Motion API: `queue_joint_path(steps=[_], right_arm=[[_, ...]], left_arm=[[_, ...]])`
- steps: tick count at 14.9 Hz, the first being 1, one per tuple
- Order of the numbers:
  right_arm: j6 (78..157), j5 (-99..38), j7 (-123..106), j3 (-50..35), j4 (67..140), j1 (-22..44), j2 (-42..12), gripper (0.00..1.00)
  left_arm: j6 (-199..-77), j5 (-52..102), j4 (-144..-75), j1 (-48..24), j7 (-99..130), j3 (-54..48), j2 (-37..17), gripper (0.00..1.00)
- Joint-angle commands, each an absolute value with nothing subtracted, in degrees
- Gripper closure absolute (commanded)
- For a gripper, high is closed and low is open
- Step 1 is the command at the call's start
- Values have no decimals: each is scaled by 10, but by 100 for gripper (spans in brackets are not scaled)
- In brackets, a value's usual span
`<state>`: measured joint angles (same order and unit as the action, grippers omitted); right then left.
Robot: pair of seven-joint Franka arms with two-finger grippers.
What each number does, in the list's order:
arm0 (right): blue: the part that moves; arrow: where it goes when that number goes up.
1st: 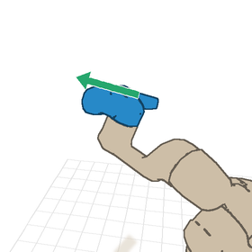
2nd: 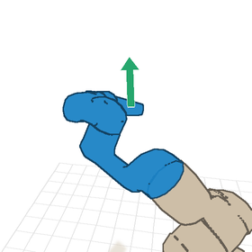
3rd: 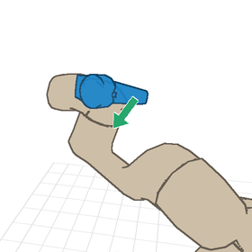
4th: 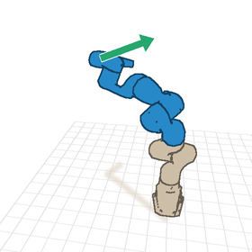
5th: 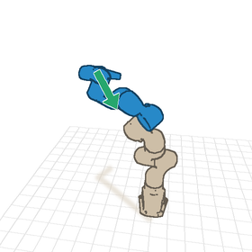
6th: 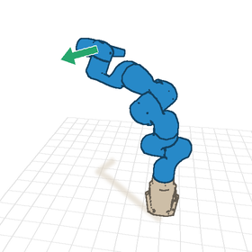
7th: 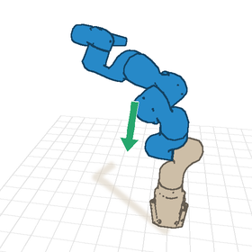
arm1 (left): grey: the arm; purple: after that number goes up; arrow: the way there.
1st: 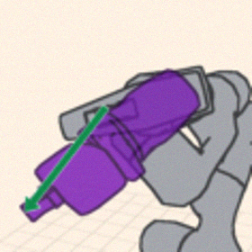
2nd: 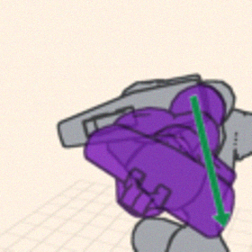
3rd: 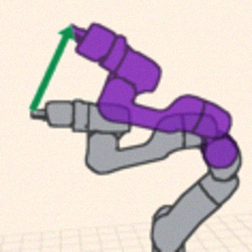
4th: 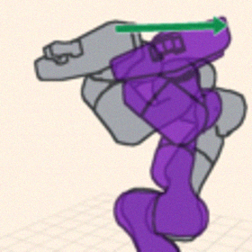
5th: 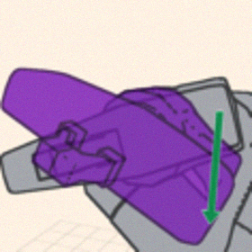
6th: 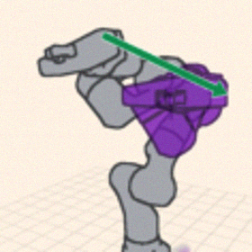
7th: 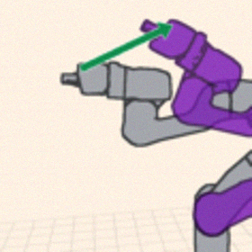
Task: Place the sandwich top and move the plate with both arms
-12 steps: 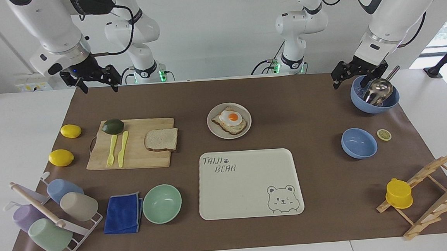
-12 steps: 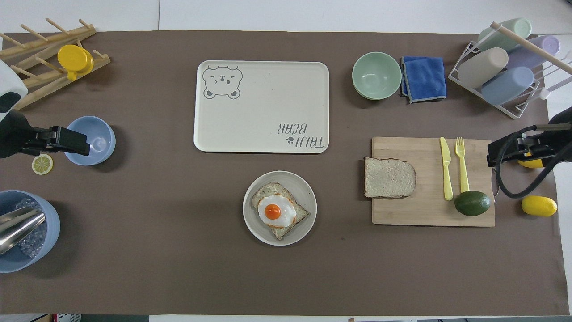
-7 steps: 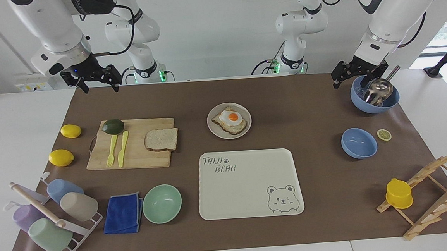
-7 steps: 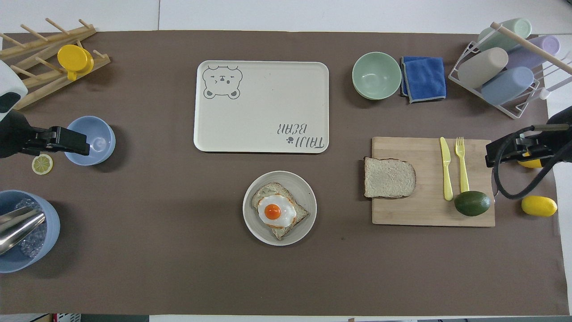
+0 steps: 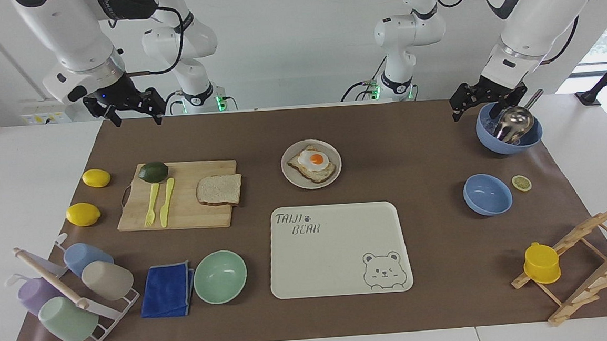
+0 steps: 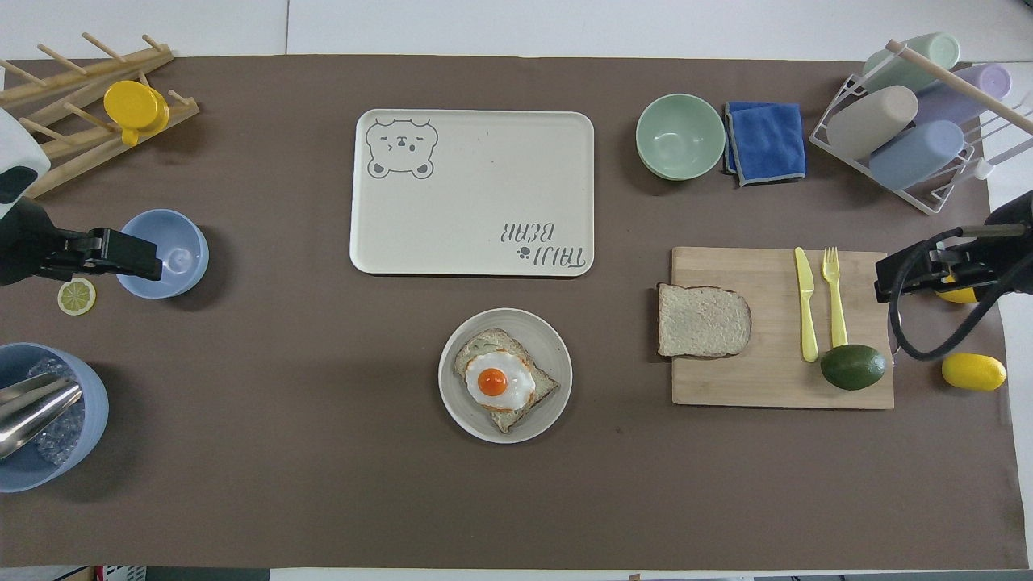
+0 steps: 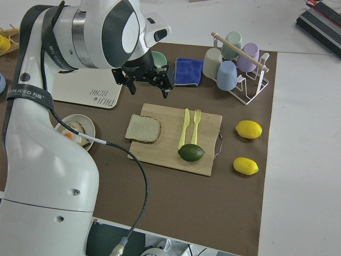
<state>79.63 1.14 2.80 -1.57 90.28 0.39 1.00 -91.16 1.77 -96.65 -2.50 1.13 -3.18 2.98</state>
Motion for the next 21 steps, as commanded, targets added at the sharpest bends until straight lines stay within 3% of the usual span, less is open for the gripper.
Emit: queue_joint_path(steps=[1, 2, 4, 7, 10, 12, 16, 21], right_arm=[[804, 9, -8, -25, 923, 12, 21, 0], [850, 9, -4, -28, 932, 37, 21, 0], [867, 22, 20, -30, 954, 91, 16, 0], [875, 75, 146, -30, 953, 197, -48, 0], [928, 76, 201, -30, 975, 231, -94, 0], [968, 100, 246, -30, 1033, 263, -97, 0], [1013, 142, 289, -30, 1065, 267, -148, 0], [1041, 192, 309, -30, 1091, 267, -169, 0]], left_arm=[[-907, 11, -973, -18, 8, -36, 41, 0], [-907, 11, -973, -18, 8, -36, 41, 0], [-907, 11, -973, -18, 8, -36, 41, 0], [-907, 11, -973, -18, 8, -36, 41, 0], [-907, 11, -973, -18, 8, -36, 41, 0], [-907, 11, -973, -18, 8, -36, 41, 0], [-907, 11, -973, -18, 8, -36, 41, 0], [-907, 11, -973, -18, 8, -36, 41, 0]])
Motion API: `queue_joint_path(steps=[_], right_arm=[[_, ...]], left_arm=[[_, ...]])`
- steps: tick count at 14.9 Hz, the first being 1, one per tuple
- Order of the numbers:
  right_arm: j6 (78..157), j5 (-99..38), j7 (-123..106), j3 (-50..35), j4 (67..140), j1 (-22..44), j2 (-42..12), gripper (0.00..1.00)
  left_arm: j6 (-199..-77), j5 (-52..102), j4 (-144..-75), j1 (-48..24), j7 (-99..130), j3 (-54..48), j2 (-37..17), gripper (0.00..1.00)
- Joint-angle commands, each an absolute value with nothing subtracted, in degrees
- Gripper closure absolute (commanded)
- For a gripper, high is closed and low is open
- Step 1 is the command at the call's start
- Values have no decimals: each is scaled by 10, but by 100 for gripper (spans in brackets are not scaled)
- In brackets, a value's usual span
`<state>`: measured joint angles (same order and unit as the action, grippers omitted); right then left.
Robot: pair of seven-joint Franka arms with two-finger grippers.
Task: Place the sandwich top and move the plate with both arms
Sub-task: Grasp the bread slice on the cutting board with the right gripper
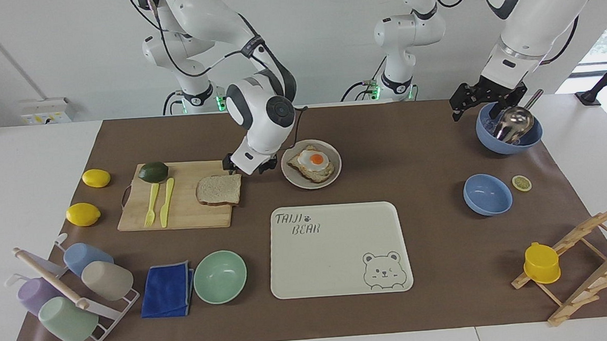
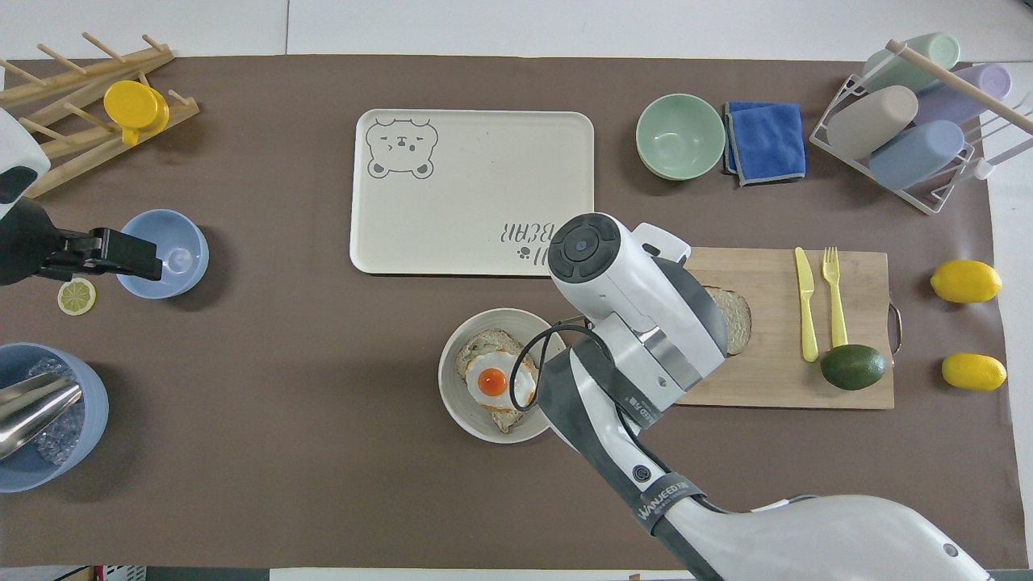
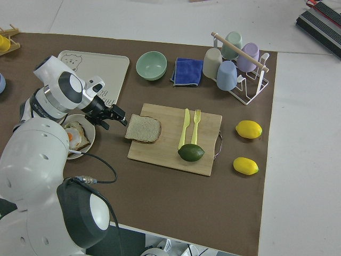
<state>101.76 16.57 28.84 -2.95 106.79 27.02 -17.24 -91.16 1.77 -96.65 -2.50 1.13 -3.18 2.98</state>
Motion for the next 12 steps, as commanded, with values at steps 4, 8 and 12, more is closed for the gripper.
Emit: queue_joint_path(steps=[4, 8, 12], right_arm=[[1094, 200, 316, -29, 1108, 255, -174, 0], [1103, 226, 316, -29, 1112, 250, -182, 0], [1121, 226, 318, -30, 1131, 238, -181, 0]], left_arm=[[-907, 11, -973, -18, 8, -36, 41, 0], [-907, 11, -973, -18, 8, -36, 41, 0], [-907, 11, -973, -18, 8, -36, 41, 0]])
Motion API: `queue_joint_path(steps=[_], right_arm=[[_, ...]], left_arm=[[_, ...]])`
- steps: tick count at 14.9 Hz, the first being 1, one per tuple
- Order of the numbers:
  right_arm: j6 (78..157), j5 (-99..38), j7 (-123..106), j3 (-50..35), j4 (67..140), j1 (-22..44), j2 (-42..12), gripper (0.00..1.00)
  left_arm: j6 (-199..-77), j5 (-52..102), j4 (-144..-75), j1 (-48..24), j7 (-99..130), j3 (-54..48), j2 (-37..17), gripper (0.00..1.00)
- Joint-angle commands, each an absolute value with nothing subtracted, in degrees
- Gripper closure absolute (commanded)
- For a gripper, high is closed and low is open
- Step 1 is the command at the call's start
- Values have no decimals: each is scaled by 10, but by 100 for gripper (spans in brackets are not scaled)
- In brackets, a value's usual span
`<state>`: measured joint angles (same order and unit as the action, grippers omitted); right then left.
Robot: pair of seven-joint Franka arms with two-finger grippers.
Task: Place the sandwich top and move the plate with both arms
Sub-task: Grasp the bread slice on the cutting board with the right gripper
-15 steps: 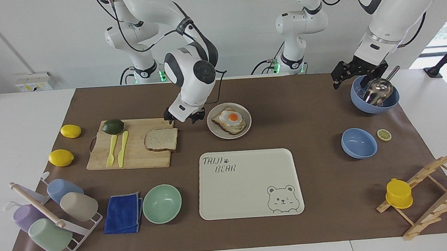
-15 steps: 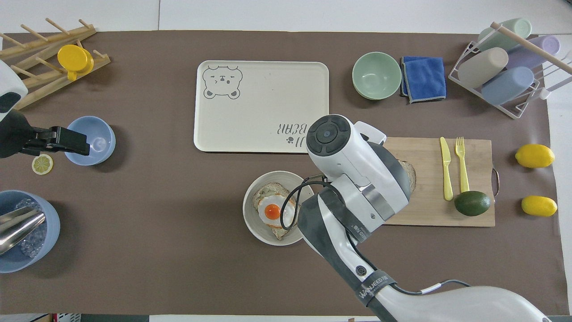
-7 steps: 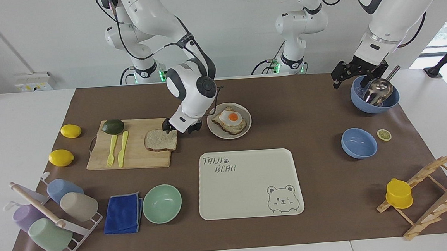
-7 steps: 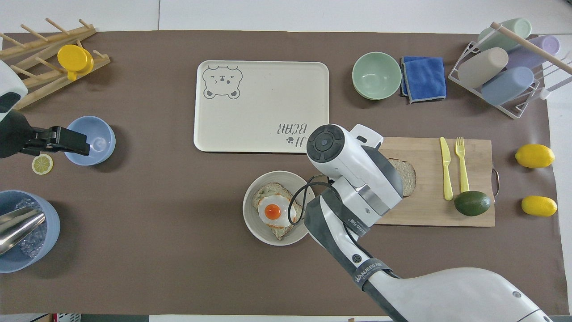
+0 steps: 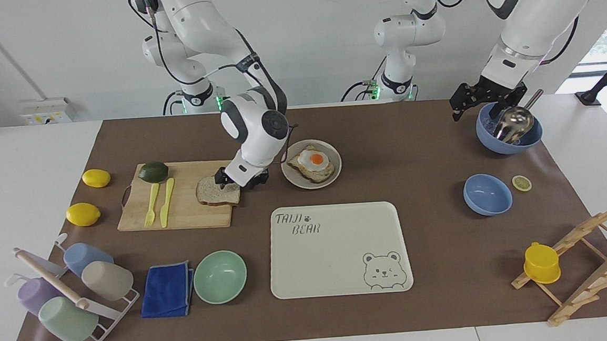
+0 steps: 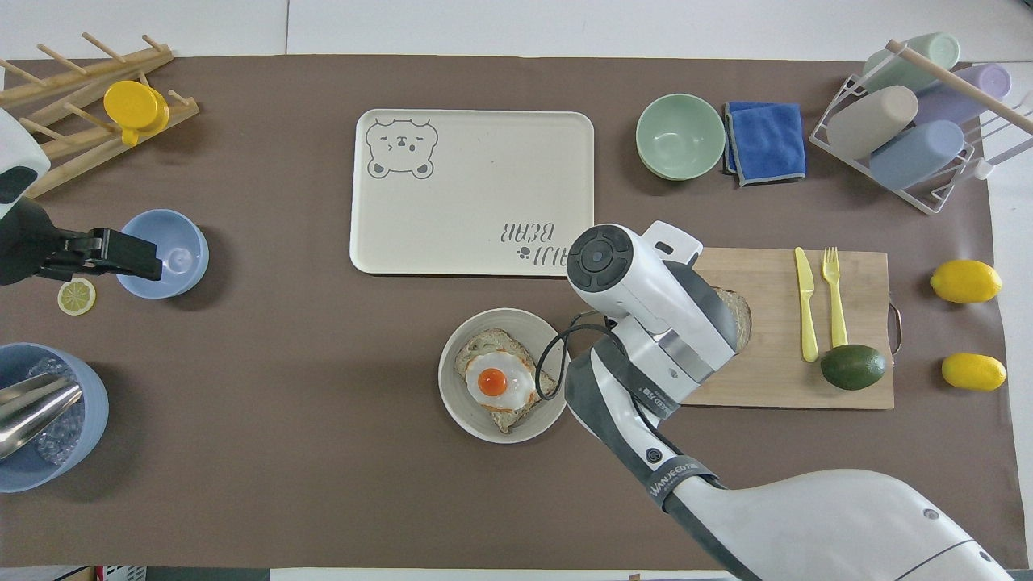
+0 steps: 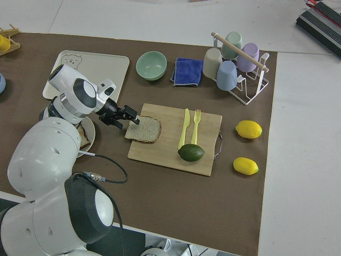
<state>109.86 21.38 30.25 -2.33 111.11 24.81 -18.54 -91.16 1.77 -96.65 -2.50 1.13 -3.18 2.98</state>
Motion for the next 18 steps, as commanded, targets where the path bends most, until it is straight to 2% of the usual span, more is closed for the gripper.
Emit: queue_joint_path(steps=[1, 4, 6, 8, 9, 10, 12, 13, 18], right_arm=[[1121, 226, 318, -30, 1134, 237, -180, 0], [1125, 226, 317, -30, 1147, 230, -178, 0], [1124, 226, 317, -30, 1148, 233, -177, 5], [1124, 226, 316, -30, 1150, 232, -177, 15], [1124, 226, 316, -31, 1150, 232, -177, 23], [1123, 226, 316, -31, 1150, 233, -177, 33], [1122, 226, 315, -31, 1149, 236, -177, 64], [1120, 226, 313, -32, 1148, 238, -177, 98], [1106, 220, 302, -41, 1133, 239, -178, 100]], left_arm=[[-907, 11, -973, -18, 8, -36, 41, 0], [-907, 11, -973, -18, 8, -36, 41, 0], [-907, 11, -973, -18, 8, -36, 41, 0], [-907, 11, -973, -18, 8, -36, 41, 0], [-907, 11, -973, -18, 8, -36, 41, 0], [-907, 11, -973, -18, 8, -36, 41, 0], [-907, 11, -973, -18, 8, -36, 41, 0], [-907, 11, -973, -18, 8, -36, 41, 0], [-907, 11, -973, -18, 8, -36, 41, 0]])
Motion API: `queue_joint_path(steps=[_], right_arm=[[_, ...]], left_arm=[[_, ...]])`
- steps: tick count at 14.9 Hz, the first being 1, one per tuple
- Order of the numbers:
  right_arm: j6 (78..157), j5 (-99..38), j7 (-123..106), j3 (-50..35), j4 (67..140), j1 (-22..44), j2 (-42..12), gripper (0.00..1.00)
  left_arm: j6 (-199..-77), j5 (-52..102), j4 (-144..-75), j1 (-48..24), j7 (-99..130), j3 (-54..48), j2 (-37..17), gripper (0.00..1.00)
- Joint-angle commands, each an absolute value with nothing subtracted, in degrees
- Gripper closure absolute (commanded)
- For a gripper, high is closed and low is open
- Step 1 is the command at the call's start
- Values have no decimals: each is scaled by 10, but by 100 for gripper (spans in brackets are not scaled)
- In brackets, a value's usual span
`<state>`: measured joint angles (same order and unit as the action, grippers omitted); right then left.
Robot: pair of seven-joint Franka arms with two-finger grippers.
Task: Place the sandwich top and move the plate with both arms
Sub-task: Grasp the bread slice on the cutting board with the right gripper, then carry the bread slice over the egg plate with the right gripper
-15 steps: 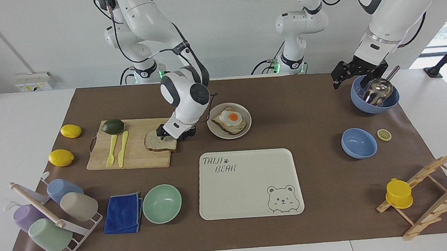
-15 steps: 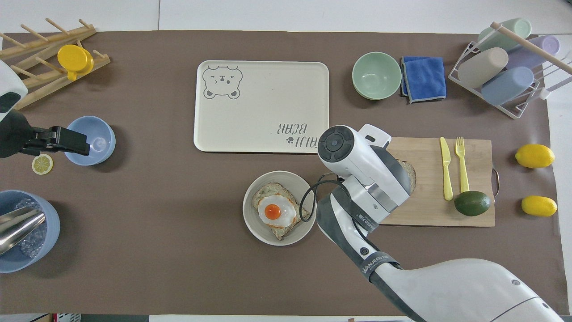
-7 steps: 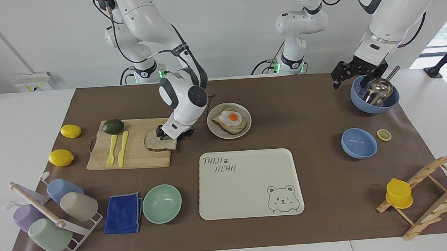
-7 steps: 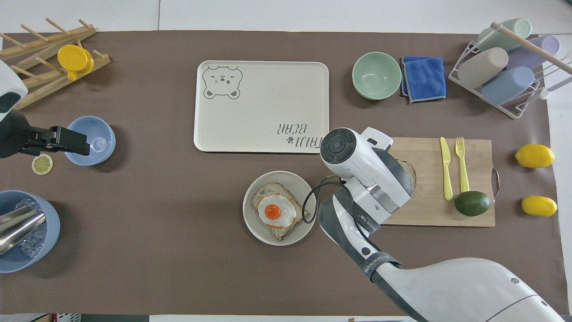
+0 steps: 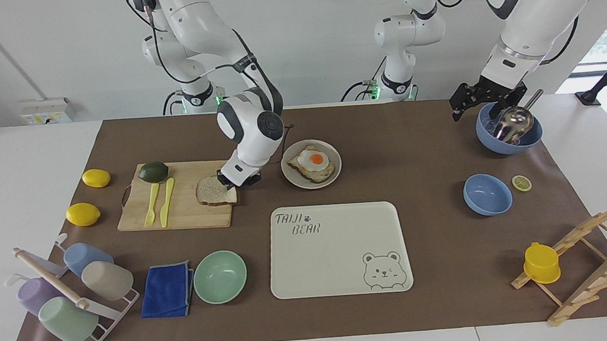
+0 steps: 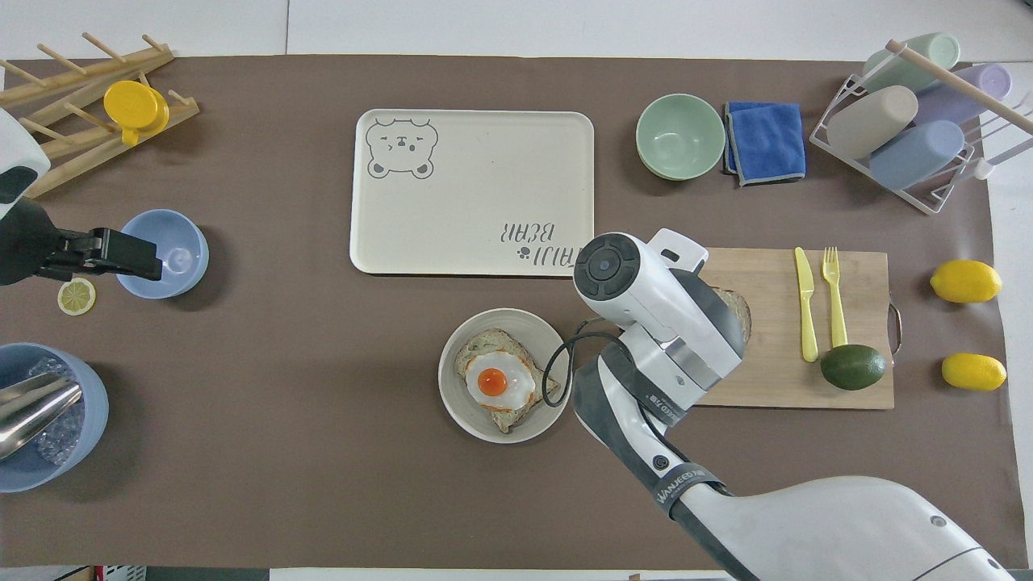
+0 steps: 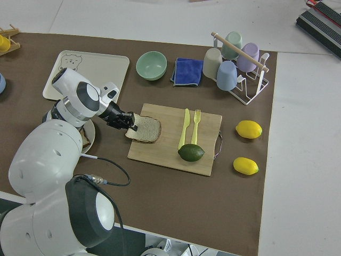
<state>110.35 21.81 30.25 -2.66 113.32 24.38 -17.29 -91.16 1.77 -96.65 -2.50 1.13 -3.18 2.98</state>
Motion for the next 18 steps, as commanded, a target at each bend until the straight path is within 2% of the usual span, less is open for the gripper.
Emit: queue_joint_path(steps=[1, 7, 11, 14, 18], right_arm=[[1093, 217, 292, -43, 1122, 239, -178, 100], [987, 200, 272, -168, 1007, 240, -170, 100], [996, 183, 304, -237, 983, 256, -175, 100], [1051, 165, 323, -237, 991, 282, -178, 100], [1056, 166, 347, -236, 998, 284, -183, 100]], left_arm=[[-907, 11, -973, -18, 8, -36, 41, 0], [-906, 11, -973, -18, 8, -36, 41, 0], [-905, 11, -973, -18, 8, -36, 41, 0], [-906, 11, -973, -18, 8, -36, 41, 0], [-906, 11, -973, -18, 8, -36, 41, 0]])
